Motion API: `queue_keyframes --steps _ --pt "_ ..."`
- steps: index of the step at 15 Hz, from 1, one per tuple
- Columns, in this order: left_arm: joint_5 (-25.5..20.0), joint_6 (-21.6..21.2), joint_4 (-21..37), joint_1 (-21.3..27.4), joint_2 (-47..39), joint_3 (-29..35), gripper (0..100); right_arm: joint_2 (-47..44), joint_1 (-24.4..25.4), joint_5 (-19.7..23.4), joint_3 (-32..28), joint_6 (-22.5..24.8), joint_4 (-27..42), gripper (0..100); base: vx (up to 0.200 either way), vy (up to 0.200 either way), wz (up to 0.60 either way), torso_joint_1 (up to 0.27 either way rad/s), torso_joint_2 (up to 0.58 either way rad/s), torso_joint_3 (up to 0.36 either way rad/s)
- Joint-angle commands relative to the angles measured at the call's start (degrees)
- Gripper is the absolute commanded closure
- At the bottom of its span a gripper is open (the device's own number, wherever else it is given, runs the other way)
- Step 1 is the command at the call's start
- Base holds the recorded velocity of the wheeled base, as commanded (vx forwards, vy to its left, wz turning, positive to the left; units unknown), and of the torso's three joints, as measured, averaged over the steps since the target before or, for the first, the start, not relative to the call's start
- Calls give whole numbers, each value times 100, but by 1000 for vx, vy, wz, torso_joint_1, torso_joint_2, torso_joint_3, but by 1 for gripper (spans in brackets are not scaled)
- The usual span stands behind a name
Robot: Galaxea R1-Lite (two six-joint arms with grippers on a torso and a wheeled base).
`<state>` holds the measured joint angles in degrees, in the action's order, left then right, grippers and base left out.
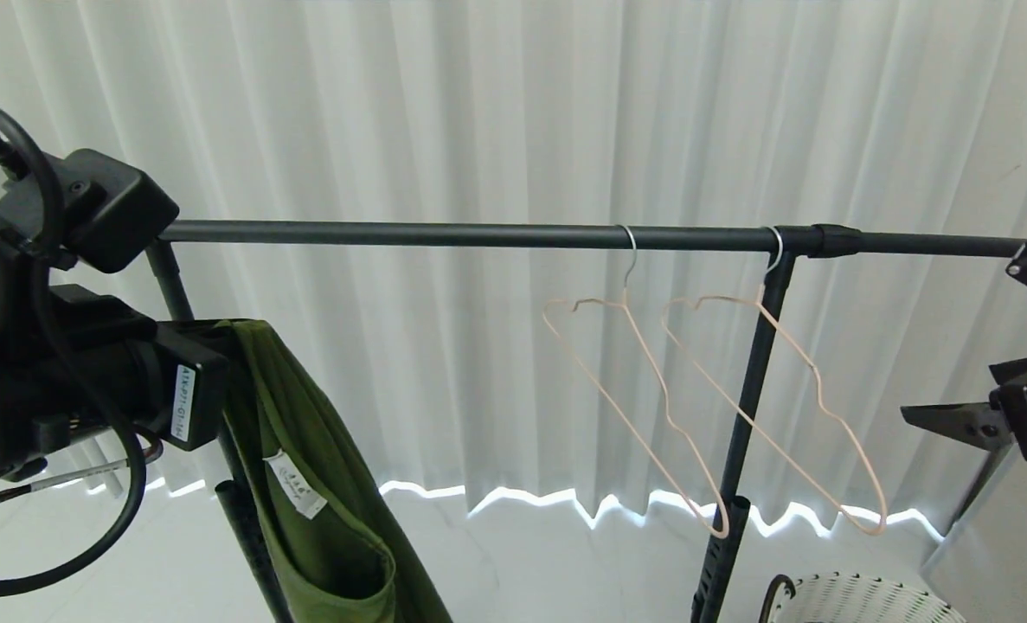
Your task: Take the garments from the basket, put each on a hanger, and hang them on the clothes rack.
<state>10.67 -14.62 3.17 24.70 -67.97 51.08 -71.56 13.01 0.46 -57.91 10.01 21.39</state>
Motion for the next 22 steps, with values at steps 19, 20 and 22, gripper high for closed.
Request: queue_keyframes --steps 19,20,22 --pt "-12 -6 -9 26 12 -248 100 -2530 1336 -1242 -845 -2451 -768 0 0 0 0 0 0 0" --pt "-12 -6 -27 26 4 -256 100 -2486 1336 -1242 -810 -2451 -716 0 0 0 0 0 0 0" --pt "-12 -6 -62 26 -14 -256 100 -2389 1345 -1242 -801 -2460 -505 0 0 0 0 0 0 0"
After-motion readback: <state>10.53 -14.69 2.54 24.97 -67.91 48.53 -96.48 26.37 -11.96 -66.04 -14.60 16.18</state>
